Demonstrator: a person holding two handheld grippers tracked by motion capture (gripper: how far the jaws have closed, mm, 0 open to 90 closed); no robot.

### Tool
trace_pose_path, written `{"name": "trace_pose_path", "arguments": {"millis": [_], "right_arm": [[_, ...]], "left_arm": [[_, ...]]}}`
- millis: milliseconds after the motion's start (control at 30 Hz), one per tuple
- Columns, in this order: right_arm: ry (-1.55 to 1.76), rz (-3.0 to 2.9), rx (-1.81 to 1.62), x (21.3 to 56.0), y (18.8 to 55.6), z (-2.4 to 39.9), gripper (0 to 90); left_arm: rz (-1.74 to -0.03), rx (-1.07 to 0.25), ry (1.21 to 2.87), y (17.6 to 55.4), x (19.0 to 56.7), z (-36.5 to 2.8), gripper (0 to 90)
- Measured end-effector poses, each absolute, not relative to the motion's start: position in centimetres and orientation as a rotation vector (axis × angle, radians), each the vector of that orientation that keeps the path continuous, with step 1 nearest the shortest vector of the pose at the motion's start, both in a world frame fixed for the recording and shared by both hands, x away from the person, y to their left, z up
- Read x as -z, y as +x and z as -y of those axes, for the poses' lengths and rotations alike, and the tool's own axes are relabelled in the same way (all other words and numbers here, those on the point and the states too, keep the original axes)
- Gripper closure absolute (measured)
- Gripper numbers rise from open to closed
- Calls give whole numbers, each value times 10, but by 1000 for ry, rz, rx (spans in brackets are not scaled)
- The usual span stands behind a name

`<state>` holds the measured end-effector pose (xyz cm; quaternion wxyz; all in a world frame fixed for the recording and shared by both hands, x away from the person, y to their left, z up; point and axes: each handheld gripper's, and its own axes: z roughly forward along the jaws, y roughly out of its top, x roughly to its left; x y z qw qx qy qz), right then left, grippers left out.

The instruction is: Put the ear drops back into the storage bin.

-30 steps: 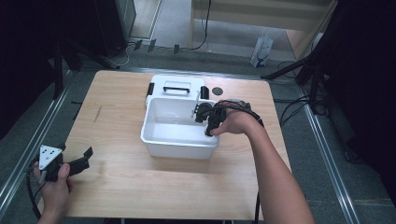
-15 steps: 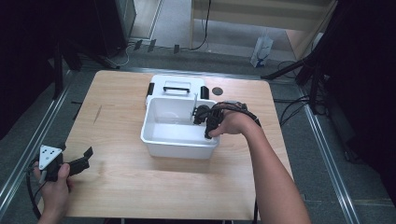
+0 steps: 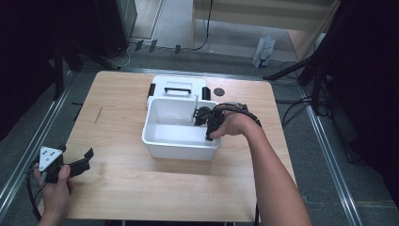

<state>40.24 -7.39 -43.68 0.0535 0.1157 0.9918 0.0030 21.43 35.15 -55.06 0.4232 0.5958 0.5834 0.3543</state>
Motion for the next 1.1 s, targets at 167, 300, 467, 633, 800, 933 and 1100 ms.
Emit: {"name": "trace_pose_path", "arguments": {"millis": [167,300,467,633,800,933,1100], "right_arm": [[361,-3008,0,437,402,74,601],[364,-3012,-4,435,402,75,562],[384,-2995,-50,430,401,77,504],[399,-2960,-122,419,398,81,430],[428,-2926,-185,405,394,84,331],[437,-2900,-210,394,390,87,238],[461,-2863,-233,382,386,94,148]], "left_arm": [[-1460,-887,1490,214,551,-351,35],[-1460,-887,1489,214,551,-351,35],[-1460,-887,1489,214,551,-351,35],[-1460,-888,1492,214,551,-351,35],[-1459,-889,1495,214,551,-351,35],[-1460,-891,1496,214,551,-351,35],[-1460,-891,1495,214,551,-351,35]]}}
